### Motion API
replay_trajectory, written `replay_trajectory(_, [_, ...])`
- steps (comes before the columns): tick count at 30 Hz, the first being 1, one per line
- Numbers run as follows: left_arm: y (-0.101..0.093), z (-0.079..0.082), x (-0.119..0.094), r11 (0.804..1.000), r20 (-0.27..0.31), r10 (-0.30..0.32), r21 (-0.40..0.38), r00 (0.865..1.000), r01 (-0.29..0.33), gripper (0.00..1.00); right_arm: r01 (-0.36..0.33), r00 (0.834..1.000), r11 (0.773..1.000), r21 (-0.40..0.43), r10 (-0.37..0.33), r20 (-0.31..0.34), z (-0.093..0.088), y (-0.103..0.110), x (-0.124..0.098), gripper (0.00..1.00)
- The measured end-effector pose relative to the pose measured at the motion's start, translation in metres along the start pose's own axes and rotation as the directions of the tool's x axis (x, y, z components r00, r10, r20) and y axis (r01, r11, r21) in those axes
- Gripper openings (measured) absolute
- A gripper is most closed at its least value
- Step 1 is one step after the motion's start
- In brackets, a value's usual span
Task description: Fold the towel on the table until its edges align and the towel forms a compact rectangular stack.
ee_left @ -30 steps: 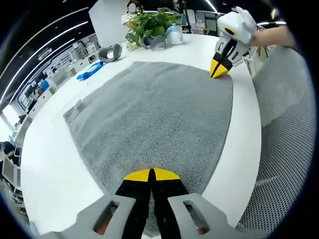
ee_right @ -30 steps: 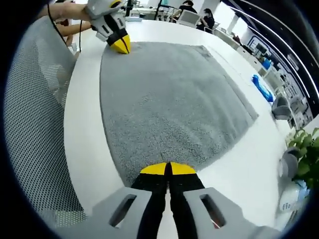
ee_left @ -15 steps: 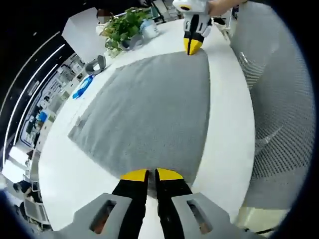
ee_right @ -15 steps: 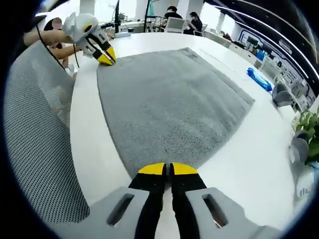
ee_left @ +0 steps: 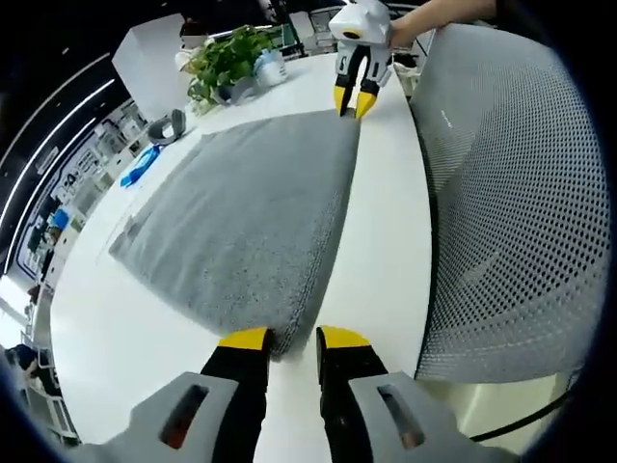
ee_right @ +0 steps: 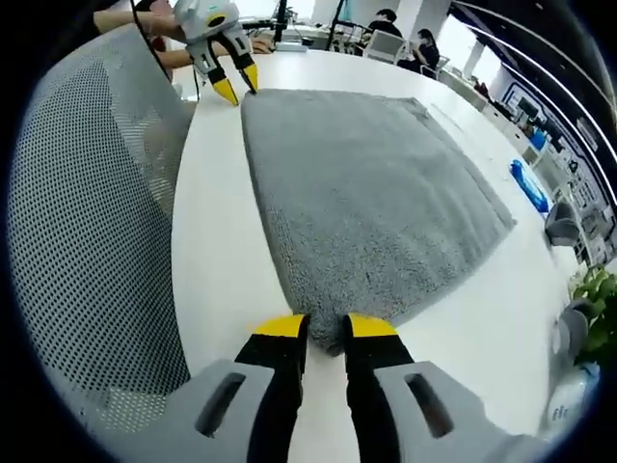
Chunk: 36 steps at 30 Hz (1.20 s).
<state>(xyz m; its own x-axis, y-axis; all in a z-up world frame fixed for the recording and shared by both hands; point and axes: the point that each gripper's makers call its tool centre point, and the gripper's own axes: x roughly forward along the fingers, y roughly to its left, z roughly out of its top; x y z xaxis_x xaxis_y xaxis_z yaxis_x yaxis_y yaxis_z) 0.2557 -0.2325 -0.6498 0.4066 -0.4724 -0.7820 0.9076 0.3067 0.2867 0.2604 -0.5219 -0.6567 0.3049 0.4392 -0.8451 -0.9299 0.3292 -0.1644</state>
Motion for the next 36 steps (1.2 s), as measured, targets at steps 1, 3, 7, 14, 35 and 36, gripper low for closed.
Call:
replay_trajectory(1, [0.001,-0.001,0.000,1.000,-0.002,0.000,-0.003,1.000,0.000,0.18,-0.013,1.000,1.000,-0.003,0.012,-0.019,-0.004,0.002,0.000,0.17])
replay_trajectory(3, [0.003,-0.005,0.000,1.000,-0.014,0.001,-0.009,1.000,-0.002,0.15,-0.006,1.000,1.000,0.015,0.006,0.007,0.001,-0.004,-0.002,0.17])
replay_trajectory(7, [0.007,-0.010,0.001,0.999,-0.022,0.003,-0.037,1.000,-0.004,0.09,0.010,1.000,1.000,0.023,-0.010,0.001,0.001,-0.006,0.001,0.10])
replay_trajectory(14, [0.012,-0.008,0.000,0.993,-0.005,0.030,-0.115,1.000,-0.030,0.03,0.030,1.000,0.994,0.108,-0.030,0.000,0.002,-0.014,-0.001,0.01])
replay_trajectory(35, [0.072,0.074,-0.061,0.879,0.293,0.375,-0.414,0.880,-0.236,0.02,0.162,0.926,0.914,0.371,-0.271,0.264,0.047,-0.059,-0.055,0.00])
replay_trajectory(36, [0.074,0.077,-0.065,0.878,0.301,0.379,-0.417,0.875,-0.236,0.02,0.168,0.911,0.905,0.391,-0.294,0.289,0.052,-0.062,-0.061,0.00])
